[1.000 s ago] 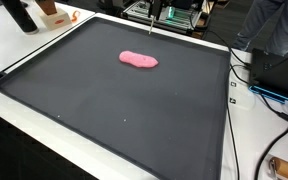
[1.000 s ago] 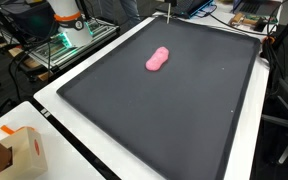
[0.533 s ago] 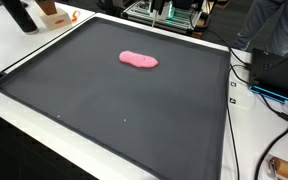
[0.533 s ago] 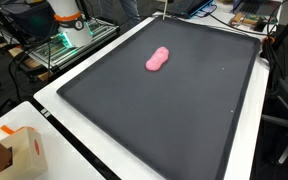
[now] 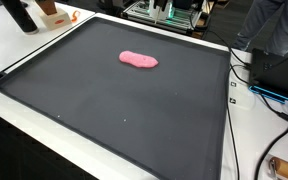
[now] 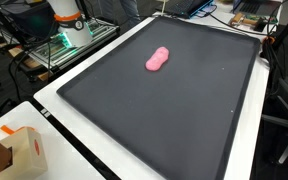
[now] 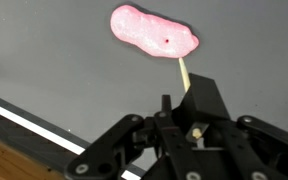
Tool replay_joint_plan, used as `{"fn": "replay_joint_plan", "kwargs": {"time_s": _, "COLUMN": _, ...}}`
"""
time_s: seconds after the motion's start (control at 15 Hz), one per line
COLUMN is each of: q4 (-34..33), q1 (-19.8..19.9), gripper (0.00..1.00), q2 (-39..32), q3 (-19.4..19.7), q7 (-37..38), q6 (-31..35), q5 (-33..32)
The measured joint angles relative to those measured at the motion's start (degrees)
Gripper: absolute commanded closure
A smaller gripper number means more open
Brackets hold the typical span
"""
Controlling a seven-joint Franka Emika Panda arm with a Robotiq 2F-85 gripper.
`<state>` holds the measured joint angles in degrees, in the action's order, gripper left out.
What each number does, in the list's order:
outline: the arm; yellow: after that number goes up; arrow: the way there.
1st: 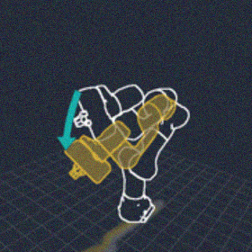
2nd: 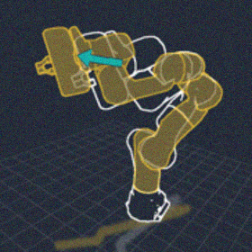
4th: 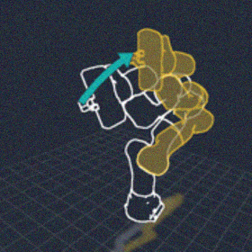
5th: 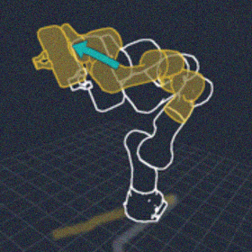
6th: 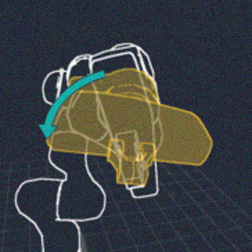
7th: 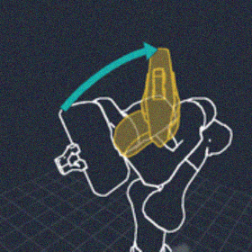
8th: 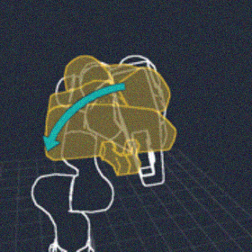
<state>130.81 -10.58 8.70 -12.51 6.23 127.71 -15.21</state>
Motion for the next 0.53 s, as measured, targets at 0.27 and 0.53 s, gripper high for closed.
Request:
{"fn": "replay_joint_plan", "kwargs": {"time_s": 0.27, "q4": 0.0, "q1": 0.0, "gripper": 0.75, "q2": 0.0, "q3": 0.0, "q7": 0.0, "q6": 0.0, "q5": 0.0}}
{"fn": "replay_joint_plan", "kwargs": {"time_s": 0.53, "q4": 0.0, "q1": 0.0, "gripper": 0.94, "q2": -0.1, "q3": 0.0, "q7": 0.0, "q6": 0.0, "q5": 0.0}}
